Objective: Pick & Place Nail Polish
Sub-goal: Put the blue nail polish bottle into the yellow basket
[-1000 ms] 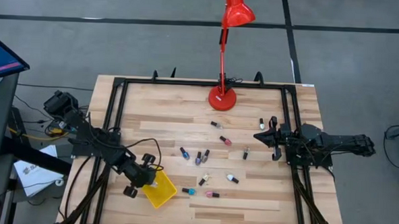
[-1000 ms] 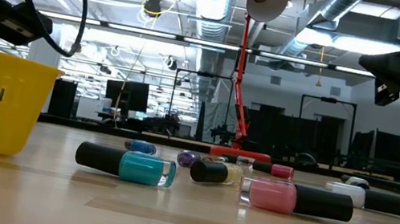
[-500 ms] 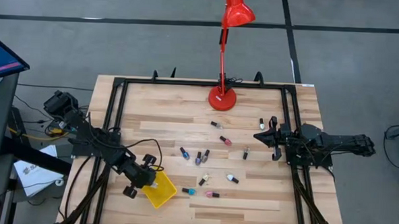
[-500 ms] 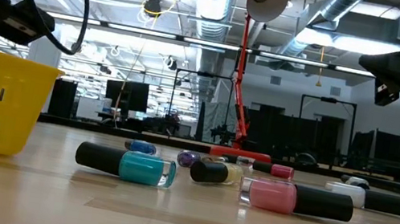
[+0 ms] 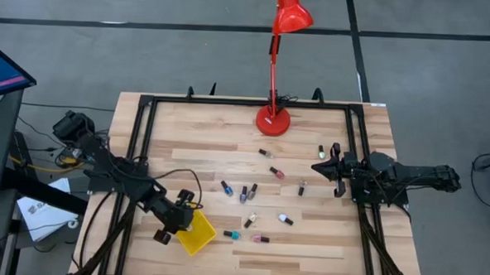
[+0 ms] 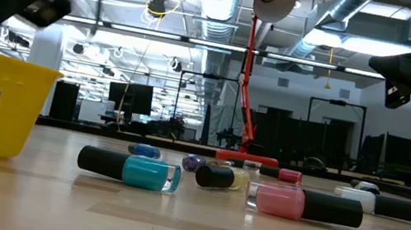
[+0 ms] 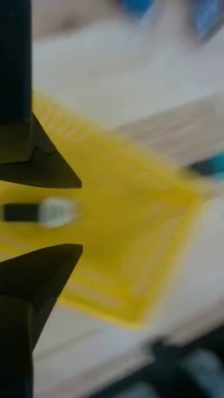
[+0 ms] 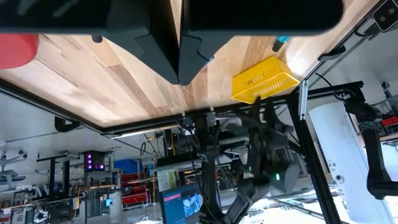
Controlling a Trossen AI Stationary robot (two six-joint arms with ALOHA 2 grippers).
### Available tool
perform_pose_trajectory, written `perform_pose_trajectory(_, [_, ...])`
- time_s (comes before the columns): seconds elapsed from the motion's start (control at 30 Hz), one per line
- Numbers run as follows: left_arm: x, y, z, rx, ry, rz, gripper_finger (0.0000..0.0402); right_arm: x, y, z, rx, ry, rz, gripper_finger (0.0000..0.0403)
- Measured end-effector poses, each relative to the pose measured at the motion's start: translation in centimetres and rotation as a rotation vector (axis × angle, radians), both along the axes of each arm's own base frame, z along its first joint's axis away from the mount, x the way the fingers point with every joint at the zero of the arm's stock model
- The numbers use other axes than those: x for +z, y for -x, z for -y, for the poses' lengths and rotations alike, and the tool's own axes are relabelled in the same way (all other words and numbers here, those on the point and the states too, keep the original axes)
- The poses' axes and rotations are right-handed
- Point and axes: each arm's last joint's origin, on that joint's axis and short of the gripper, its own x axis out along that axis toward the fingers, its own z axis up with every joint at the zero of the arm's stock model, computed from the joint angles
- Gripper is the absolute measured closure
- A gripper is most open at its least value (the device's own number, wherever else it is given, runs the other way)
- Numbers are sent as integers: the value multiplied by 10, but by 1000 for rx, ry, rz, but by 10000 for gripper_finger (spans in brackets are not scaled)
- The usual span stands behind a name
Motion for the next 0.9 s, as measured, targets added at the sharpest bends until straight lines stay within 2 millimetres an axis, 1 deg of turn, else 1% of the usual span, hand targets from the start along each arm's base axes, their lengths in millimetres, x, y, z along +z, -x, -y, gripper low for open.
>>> perform_pose_trajectory(0.1, [23,-9,-16,61,-28,113,249,0,0,0,0,0,0,403])
perform_pose_trajectory(0.2, [44,-19,-41,124,-28,225,249,0,0,0,0,0,1,403])
perform_pose_trajectory(0.23, [48,-22,-51,125,-23,253,249,0,0,0,0,0,0,403])
perform_pose_trajectory(0.3, [54,-32,-68,71,0,312,249,0,0,0,0,0,1,403])
perform_pose_trajectory(0.37, [55,-39,-85,6,-9,341,249,0,0,0,0,0,2,403])
perform_pose_trajectory(0.43, [52,-48,-102,-20,-22,360,249,0,0,0,0,0,1,403])
perform_pose_trajectory(0.47, [47,-50,-110,-29,-32,341,249,0,0,0,0,0,4,403])
perform_pose_trajectory(0.63, [21,-67,-147,-51,-13,269,249,0,0,0,0,0,-2,403])
perform_pose_trajectory(0.73, [4,-74,-160,-88,-13,234,249,0,0,0,0,0,2,403])
perform_pose_trajectory(0.8, [-6,-80,-164,-119,-29,234,249,0,0,0,0,0,0,403])
perform_pose_trajectory(0.9, [-20,-86,-165,-174,-61,208,249,0,0,0,0,0,-1,403])
